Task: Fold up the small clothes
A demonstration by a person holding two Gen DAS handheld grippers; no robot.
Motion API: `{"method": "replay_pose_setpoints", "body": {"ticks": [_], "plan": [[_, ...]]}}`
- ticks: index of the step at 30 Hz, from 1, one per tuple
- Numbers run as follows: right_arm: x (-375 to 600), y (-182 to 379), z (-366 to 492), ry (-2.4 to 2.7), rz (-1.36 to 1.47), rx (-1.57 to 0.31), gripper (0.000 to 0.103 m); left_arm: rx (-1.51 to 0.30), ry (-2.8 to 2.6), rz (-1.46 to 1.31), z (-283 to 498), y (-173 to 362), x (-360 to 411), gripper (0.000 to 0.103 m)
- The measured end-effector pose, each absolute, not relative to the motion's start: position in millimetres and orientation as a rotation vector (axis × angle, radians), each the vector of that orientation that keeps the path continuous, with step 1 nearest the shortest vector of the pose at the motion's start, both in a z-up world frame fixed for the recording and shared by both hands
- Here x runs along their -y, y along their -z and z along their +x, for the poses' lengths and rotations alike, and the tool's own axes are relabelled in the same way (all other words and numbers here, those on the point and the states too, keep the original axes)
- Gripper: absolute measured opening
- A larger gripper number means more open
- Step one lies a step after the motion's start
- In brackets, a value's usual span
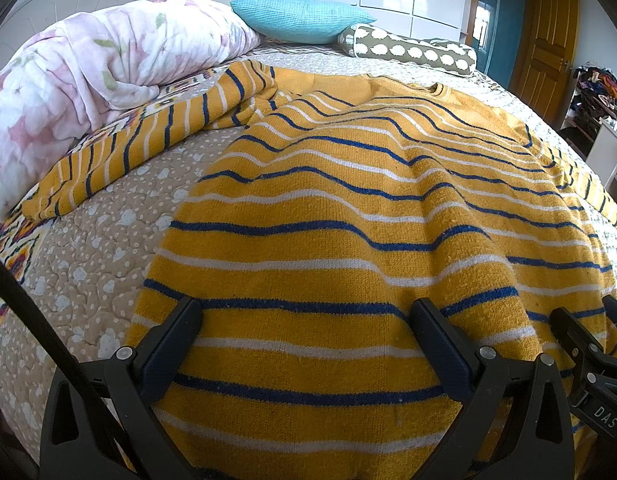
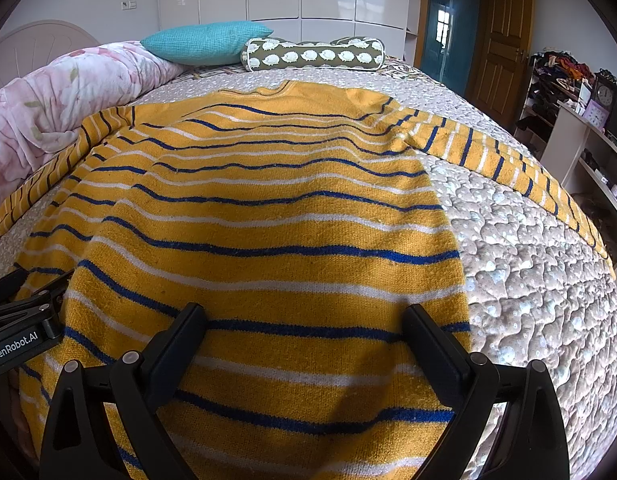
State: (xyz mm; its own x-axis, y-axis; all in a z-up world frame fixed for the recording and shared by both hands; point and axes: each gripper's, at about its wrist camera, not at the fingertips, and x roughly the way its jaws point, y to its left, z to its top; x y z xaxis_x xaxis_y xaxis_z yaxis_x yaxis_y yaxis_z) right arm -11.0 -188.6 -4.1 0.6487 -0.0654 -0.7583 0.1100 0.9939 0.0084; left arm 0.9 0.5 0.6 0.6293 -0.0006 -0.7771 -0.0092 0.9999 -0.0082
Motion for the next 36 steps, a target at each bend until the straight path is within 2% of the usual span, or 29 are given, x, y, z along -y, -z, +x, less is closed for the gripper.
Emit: {"method": "replay_pose_setpoints", "body": {"ticks": [36], "plan": [[186.9, 4.4, -11.2, 0.102, 0.053, -0.857, 0.1, -0.875, -0.001, -0.029, -5.3, -4.3, -2.0, 0.103]]}}
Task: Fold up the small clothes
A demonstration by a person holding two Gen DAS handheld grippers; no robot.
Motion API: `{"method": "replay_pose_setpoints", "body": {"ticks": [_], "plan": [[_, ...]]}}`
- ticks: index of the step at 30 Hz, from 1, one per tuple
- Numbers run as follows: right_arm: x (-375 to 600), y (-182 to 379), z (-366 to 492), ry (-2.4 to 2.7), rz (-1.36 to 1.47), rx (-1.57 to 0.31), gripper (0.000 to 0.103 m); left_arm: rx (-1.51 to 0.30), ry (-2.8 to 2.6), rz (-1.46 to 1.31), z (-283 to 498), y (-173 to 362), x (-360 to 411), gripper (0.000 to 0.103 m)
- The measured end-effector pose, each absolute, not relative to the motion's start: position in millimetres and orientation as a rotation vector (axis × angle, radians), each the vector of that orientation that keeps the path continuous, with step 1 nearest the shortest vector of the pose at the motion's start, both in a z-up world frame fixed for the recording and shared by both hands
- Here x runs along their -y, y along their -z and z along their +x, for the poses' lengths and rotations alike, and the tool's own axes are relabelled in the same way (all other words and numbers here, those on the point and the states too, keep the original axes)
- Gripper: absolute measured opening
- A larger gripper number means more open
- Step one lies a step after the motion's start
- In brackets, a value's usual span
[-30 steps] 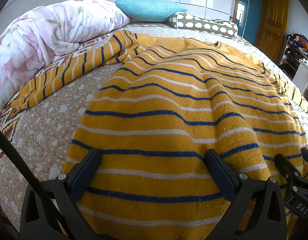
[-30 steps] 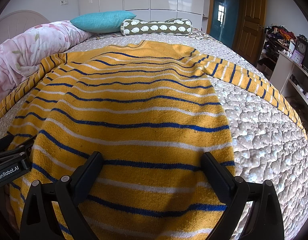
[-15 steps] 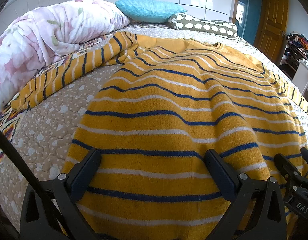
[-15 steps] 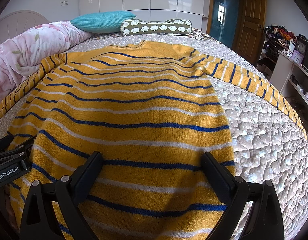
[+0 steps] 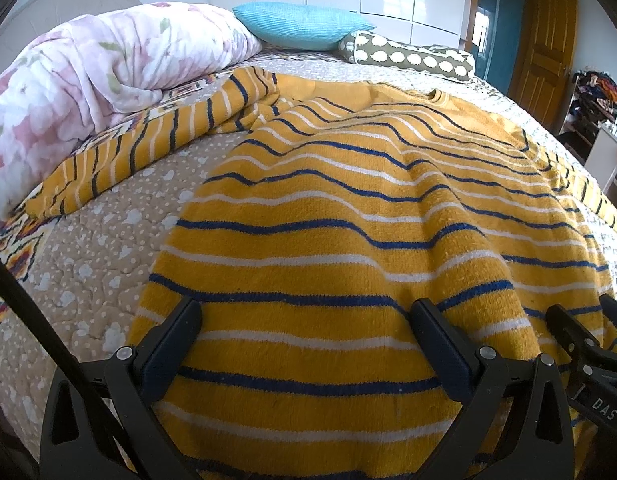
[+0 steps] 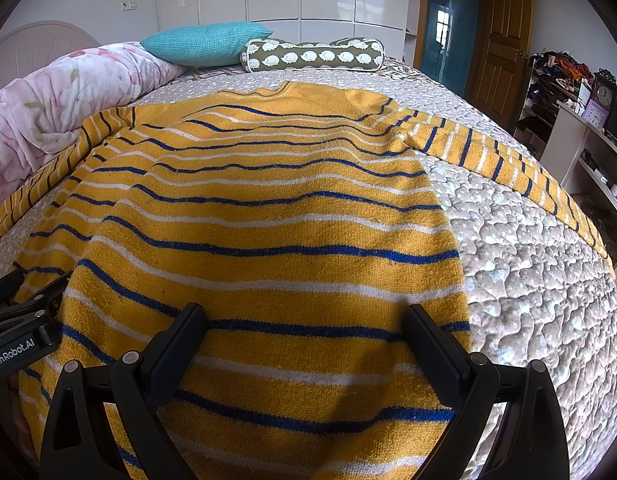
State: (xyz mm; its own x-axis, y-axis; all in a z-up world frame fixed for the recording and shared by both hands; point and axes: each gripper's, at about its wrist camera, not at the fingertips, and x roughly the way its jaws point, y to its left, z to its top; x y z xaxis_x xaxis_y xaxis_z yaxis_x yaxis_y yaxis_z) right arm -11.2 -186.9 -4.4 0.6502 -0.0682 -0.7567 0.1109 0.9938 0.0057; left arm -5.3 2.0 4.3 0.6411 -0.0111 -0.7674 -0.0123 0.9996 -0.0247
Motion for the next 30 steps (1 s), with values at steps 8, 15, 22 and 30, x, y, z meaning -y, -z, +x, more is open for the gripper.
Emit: {"method": "replay_pose_setpoints", "body": {"ticks": [8, 15, 22, 30], "plan": [[190.4, 3.0, -12.5, 0.108, 0.047, -0.854, 0.1, -0.921, -0.03, -0.008, -2.1, -2.6, 2.0, 0.103], [190.1, 2.3, -13.8, 0.114, 0.04, -0.856, 0.1, -0.928, 0.041, 0.016, -17.1, -7.0, -7.2, 0.103], [188.1, 1.7, -13.6, 0.101, 0.048, -0.849, 0.1, -0.895, 0.187, -0.025, -53.2, -29.9, -48.4, 0.064], [186.7, 4.8, -4.5, 0.042, 0.031, -0.897, 0.103, -0.891, 0.02, -0.094, -33.5, -71.4, -155.3, 0.085]]}}
